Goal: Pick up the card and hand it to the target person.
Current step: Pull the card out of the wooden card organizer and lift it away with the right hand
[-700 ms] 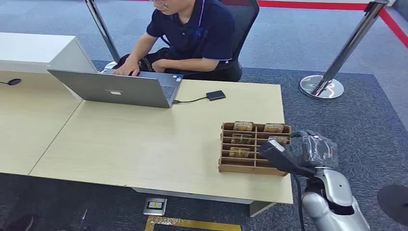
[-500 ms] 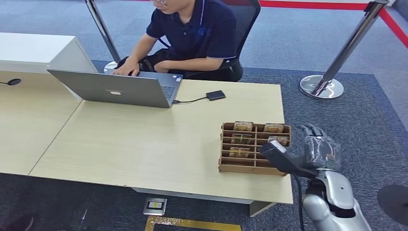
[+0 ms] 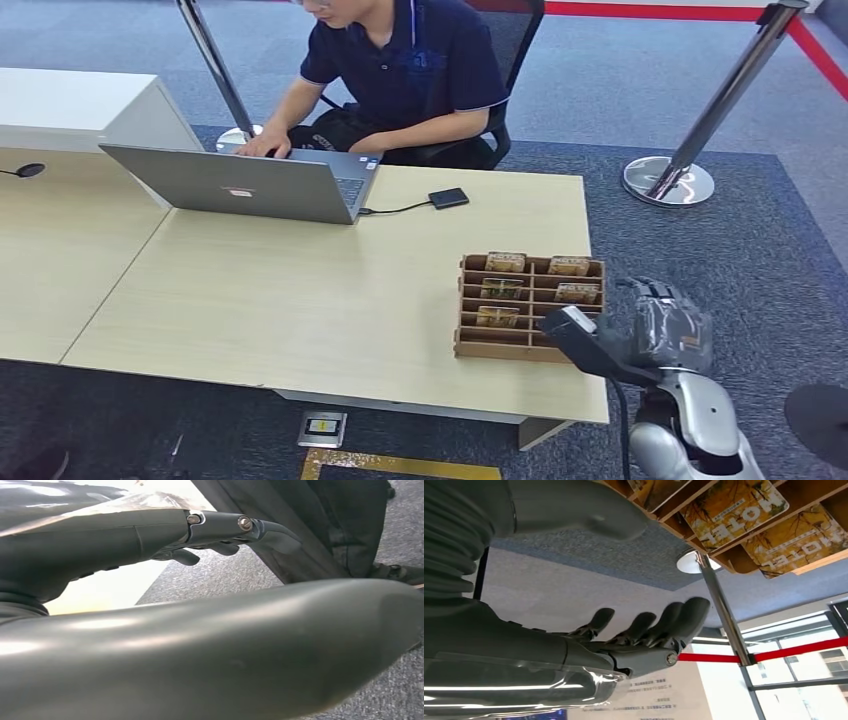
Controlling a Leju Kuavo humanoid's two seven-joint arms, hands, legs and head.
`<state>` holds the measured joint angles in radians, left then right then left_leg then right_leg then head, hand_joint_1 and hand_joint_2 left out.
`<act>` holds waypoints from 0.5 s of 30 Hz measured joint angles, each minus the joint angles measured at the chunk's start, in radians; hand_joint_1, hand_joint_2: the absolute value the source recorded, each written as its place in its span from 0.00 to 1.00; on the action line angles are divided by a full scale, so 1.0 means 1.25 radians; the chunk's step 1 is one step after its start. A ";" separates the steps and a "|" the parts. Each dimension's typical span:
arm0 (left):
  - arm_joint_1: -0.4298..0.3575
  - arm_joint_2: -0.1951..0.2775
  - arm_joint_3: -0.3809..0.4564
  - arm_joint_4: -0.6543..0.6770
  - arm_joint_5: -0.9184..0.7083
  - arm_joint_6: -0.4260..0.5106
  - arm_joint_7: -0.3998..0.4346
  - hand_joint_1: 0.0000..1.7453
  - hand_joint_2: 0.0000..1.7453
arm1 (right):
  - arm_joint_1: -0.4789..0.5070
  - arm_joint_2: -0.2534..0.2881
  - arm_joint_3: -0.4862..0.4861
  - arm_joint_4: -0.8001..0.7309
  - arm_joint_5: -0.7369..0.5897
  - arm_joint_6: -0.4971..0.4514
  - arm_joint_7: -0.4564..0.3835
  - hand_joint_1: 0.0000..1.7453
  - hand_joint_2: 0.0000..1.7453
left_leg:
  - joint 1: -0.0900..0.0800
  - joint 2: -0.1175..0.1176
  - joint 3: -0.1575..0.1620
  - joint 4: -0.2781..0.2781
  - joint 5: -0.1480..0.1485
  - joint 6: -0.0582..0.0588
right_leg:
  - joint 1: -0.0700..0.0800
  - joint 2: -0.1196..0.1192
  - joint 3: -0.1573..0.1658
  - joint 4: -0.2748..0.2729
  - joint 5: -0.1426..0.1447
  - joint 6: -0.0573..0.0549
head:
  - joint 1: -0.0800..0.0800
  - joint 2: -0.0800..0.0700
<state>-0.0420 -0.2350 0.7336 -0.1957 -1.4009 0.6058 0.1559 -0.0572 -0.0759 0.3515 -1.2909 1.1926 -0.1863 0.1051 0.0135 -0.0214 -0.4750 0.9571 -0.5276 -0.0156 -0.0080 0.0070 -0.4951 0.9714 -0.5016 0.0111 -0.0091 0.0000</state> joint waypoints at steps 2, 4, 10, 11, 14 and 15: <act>0.000 0.000 0.000 0.000 -0.001 0.000 0.000 0.00 0.00 | 0.005 0.000 0.002 0.000 0.000 0.002 0.000 0.45 1.00 | 0.000 0.000 0.000 0.000 0.000 0.000 | 0.000 0.000 0.000 0.000 0.000 0.000 | 0.000 0.000; 0.000 0.000 0.000 0.000 -0.003 0.000 0.000 0.00 0.00 | 0.010 0.000 0.004 0.000 0.000 0.003 0.000 0.46 1.00 | 0.000 0.000 0.000 0.000 0.000 0.000 | 0.000 0.000 0.000 0.000 0.000 0.000 | 0.000 0.000; 0.000 0.000 0.000 0.000 -0.006 -0.002 0.000 0.00 0.00 | 0.024 0.000 0.005 0.000 0.001 0.003 0.001 0.45 1.00 | 0.000 0.000 0.000 0.000 0.000 0.000 | 0.000 0.000 0.000 0.000 0.000 0.000 | 0.000 0.000; 0.000 0.000 0.000 0.000 -0.007 -0.002 0.000 0.00 0.00 | 0.026 0.000 0.005 0.000 0.001 0.003 0.002 0.45 1.00 | 0.000 0.000 0.000 0.000 0.000 0.000 | 0.000 0.000 0.000 0.000 0.000 0.000 | 0.000 0.000; 0.000 0.000 0.000 0.000 -0.008 -0.002 0.000 0.00 0.00 | 0.031 0.000 0.005 -0.002 0.001 0.005 0.003 0.46 1.00 | 0.000 0.000 0.000 0.000 0.000 0.000 | 0.000 0.000 0.000 0.000 0.000 0.000 | 0.000 0.000; -0.001 0.000 0.000 0.000 -0.009 -0.002 0.000 0.00 0.00 | 0.034 -0.001 0.005 -0.004 0.001 0.006 0.004 0.46 1.00 | 0.000 0.000 0.000 0.000 0.000 0.000 | 0.000 0.000 0.000 0.000 0.000 0.000 | 0.000 0.000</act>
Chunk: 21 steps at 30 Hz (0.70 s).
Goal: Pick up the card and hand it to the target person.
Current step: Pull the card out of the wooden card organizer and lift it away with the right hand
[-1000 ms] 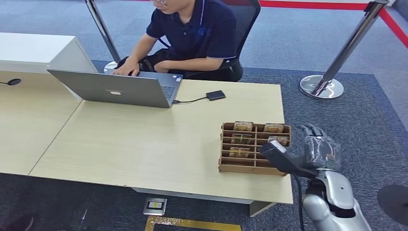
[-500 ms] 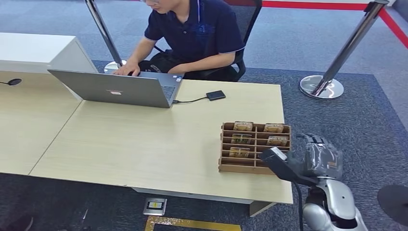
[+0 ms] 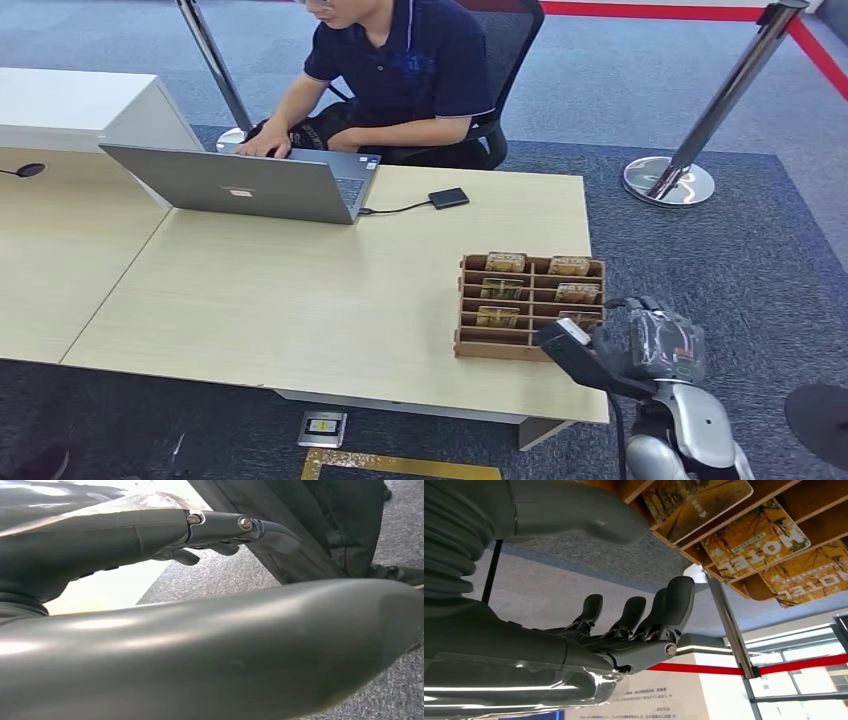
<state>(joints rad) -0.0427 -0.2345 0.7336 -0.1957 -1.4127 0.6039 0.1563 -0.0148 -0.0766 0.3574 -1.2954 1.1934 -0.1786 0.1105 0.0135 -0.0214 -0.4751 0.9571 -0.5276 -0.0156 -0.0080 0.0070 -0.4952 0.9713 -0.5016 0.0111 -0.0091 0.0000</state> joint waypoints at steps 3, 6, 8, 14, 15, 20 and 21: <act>0.000 0.001 0.000 0.000 -0.004 -0.001 0.000 0.00 0.00 | 0.007 -0.001 0.000 -0.005 0.000 0.001 0.002 0.46 1.00 | 0.000 0.000 0.000 0.000 0.000 0.000 | 0.000 0.000 0.000 0.000 0.000 0.000 | 0.000 0.000; -0.001 0.001 0.000 0.000 -0.008 -0.005 0.000 0.00 0.00 | 0.010 -0.003 0.000 -0.007 0.001 0.003 0.003 0.46 1.00 | 0.000 0.000 0.000 0.000 0.000 0.000 | 0.000 0.000 0.000 0.000 0.000 0.000 | 0.000 0.000; -0.001 0.002 0.000 0.000 -0.010 -0.007 0.000 0.00 0.00 | 0.011 -0.005 0.000 -0.008 0.001 0.003 0.003 0.46 1.00 | 0.000 0.000 0.000 0.000 0.000 0.000 | 0.000 0.000 0.000 0.000 0.000 0.000 | 0.000 0.000; -0.002 0.003 0.000 0.000 -0.013 -0.009 0.000 0.00 0.00 | 0.011 -0.009 0.000 -0.008 0.000 0.006 0.003 0.47 1.00 | 0.000 0.000 0.000 0.000 0.000 0.000 | 0.000 0.000 0.000 0.000 0.000 0.000 | 0.000 0.000; -0.002 0.003 0.000 0.000 -0.015 -0.010 0.000 0.00 0.00 | 0.011 -0.010 0.000 -0.008 0.000 0.006 0.003 0.47 1.00 | 0.000 0.000 0.000 0.000 0.000 0.000 | 0.000 0.000 0.000 0.000 0.000 0.000 | 0.000 0.000; -0.002 0.003 0.000 0.000 -0.020 -0.010 -0.001 0.00 0.00 | 0.011 -0.015 0.000 -0.007 -0.010 0.006 0.000 0.46 1.00 | 0.000 0.000 0.000 0.000 0.000 0.000 | 0.000 0.000 0.000 0.000 0.000 0.000 | 0.000 0.000; -0.002 0.003 0.000 0.000 -0.020 -0.010 -0.001 0.00 0.00 | 0.011 -0.016 0.000 -0.007 -0.011 0.006 -0.001 0.46 1.00 | 0.000 0.000 0.000 0.000 0.000 0.000 | 0.000 0.000 0.000 0.000 0.000 0.000 | 0.000 0.000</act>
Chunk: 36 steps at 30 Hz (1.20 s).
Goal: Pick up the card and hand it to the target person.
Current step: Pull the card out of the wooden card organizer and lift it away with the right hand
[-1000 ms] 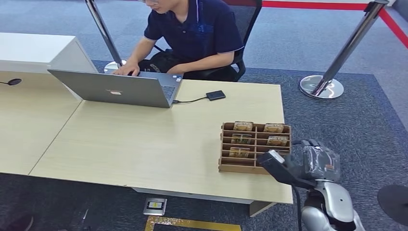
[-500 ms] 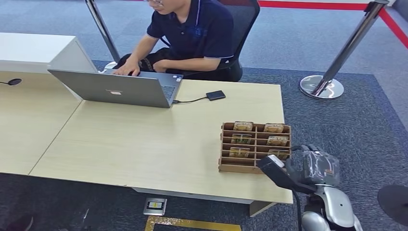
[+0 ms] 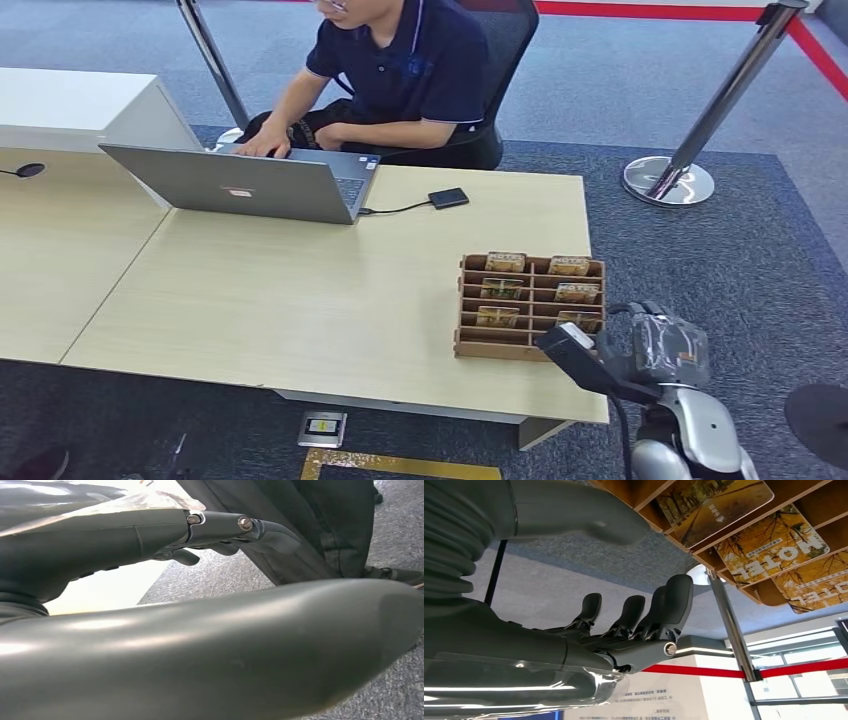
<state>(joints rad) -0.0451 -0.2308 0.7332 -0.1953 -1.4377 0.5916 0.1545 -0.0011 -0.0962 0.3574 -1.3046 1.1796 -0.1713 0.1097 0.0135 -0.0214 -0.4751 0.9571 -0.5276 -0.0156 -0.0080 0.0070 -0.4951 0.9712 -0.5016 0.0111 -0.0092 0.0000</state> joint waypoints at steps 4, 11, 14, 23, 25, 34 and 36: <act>0.000 0.000 0.000 0.000 -0.002 -0.001 0.000 0.00 0.00 | 0.000 -0.003 0.000 0.001 -0.007 0.002 -0.004 0.45 1.00 | 0.000 0.000 0.000 0.000 0.000 0.000 | 0.000 0.000 0.000 0.000 0.000 0.000 | 0.000 0.000; 0.000 0.000 0.000 0.000 -0.005 -0.002 0.000 0.00 0.00 | 0.000 -0.004 0.000 0.010 -0.010 0.005 -0.006 0.46 1.00 | 0.000 0.000 0.000 0.000 0.000 0.000 | 0.000 0.000 0.000 0.000 0.000 0.000 | 0.000 0.000; 0.000 0.000 0.000 0.000 -0.006 -0.002 0.000 0.00 0.00 | -0.001 -0.003 0.000 0.015 -0.010 0.007 -0.007 0.46 1.00 | 0.000 0.000 0.000 0.000 0.000 0.000 | 0.000 0.000 0.000 0.000 0.000 0.000 | 0.000 0.000; -0.001 0.000 0.000 0.000 -0.007 -0.003 0.001 0.00 0.00 | -0.014 0.005 0.013 0.034 -0.016 0.009 -0.017 0.45 1.00 | 0.000 0.000 0.000 0.000 0.000 0.000 | 0.000 0.000 0.000 0.000 0.000 0.000 | 0.000 0.000; -0.001 0.000 0.000 0.000 -0.006 -0.003 0.002 0.00 0.00 | -0.021 0.005 0.016 0.040 -0.020 0.009 -0.020 0.46 1.00 | 0.000 0.000 0.000 0.000 0.000 0.000 | 0.000 0.000 0.000 0.000 0.000 0.000 | 0.000 0.000; -0.001 0.000 0.000 0.001 -0.003 -0.003 0.002 0.00 0.00 | -0.052 0.005 0.024 0.071 -0.036 -0.001 -0.033 0.46 1.00 | 0.000 0.000 0.000 0.000 0.000 0.000 | 0.000 0.000 0.000 0.000 0.000 0.000 | 0.000 0.000; -0.001 0.000 0.000 0.001 -0.003 -0.003 0.002 0.00 0.00 | -0.058 0.005 0.026 0.077 -0.037 -0.001 -0.033 0.45 1.00 | 0.000 0.000 0.000 0.000 0.000 0.000 | 0.000 0.000 0.000 0.000 0.000 0.000 | 0.000 0.000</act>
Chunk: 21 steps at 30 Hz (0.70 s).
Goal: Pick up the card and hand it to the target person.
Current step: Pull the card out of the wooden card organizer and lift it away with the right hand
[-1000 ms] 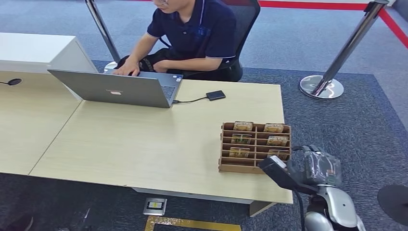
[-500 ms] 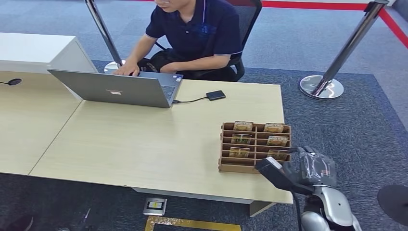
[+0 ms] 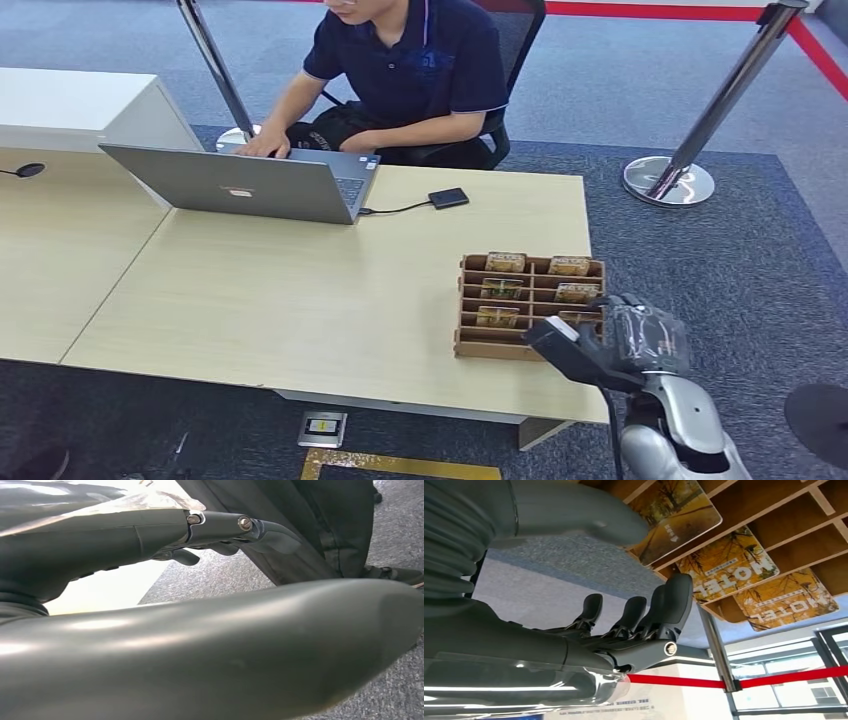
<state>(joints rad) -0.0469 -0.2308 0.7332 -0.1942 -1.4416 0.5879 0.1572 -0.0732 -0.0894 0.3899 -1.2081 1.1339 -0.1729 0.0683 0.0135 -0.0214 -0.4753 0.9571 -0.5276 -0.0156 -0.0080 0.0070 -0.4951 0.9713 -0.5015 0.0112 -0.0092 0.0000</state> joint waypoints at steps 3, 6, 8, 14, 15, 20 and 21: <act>0.000 0.000 0.000 0.000 0.000 0.000 0.000 0.00 0.00 | -0.007 0.001 0.002 0.008 -0.002 0.000 -0.001 0.45 1.00 | 0.000 0.000 0.000 0.000 0.000 0.000 | 0.000 0.000 0.000 0.000 0.000 0.000 | 0.000 0.000; 0.000 0.000 0.000 0.000 0.000 0.000 0.000 0.00 0.00 | -0.015 0.003 0.005 0.019 -0.011 0.001 -0.006 0.45 1.00 | 0.000 0.000 0.000 0.000 0.000 0.000 | 0.000 0.000 0.000 0.000 0.000 0.000 | 0.000 0.000; 0.000 0.000 0.000 0.000 0.000 0.000 0.000 0.00 0.00 | -0.018 0.004 0.007 0.026 -0.015 0.001 -0.007 0.45 1.00 | 0.000 0.000 0.000 0.000 0.000 0.000 | 0.000 0.000 0.000 0.000 0.000 0.000 | 0.000 0.000; 0.000 0.000 0.000 0.000 -0.001 0.000 0.000 0.00 0.00 | -0.026 0.006 0.010 0.046 -0.022 0.002 -0.013 0.46 1.00 | 0.000 0.000 0.000 0.000 0.000 0.000 | 0.000 0.000 0.000 0.000 0.000 0.000 | 0.000 0.000; 0.000 0.000 0.000 0.000 0.000 0.000 0.000 0.00 0.00 | -0.028 0.007 0.010 0.048 -0.023 0.002 -0.014 0.47 1.00 | 0.000 0.000 0.000 0.000 0.000 0.000 | 0.000 0.000 0.000 0.000 0.000 0.000 | 0.000 0.000; 0.000 0.000 0.000 0.000 0.000 0.000 0.000 0.00 0.00 | -0.035 0.011 0.013 0.065 -0.025 0.002 -0.014 0.47 1.00 | 0.000 0.000 0.000 0.000 0.000 0.000 | 0.000 0.000 0.000 0.000 0.000 0.000 | 0.000 0.000; 0.000 0.000 0.000 0.000 0.000 0.000 0.000 0.00 0.00 | -0.036 0.012 0.013 0.069 -0.025 0.002 -0.014 0.47 1.00 | 0.000 0.000 0.000 0.000 0.000 0.000 | 0.000 0.000 0.000 0.000 0.000 0.000 | 0.000 0.000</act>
<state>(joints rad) -0.0474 -0.2308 0.7332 -0.1936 -1.4420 0.5879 0.1572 -0.1184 -0.0745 0.4067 -1.1225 1.1029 -0.1705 0.0507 0.0135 -0.0214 -0.4754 0.9571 -0.5276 -0.0156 -0.0080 0.0070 -0.4951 0.9713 -0.5015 0.0112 -0.0092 0.0000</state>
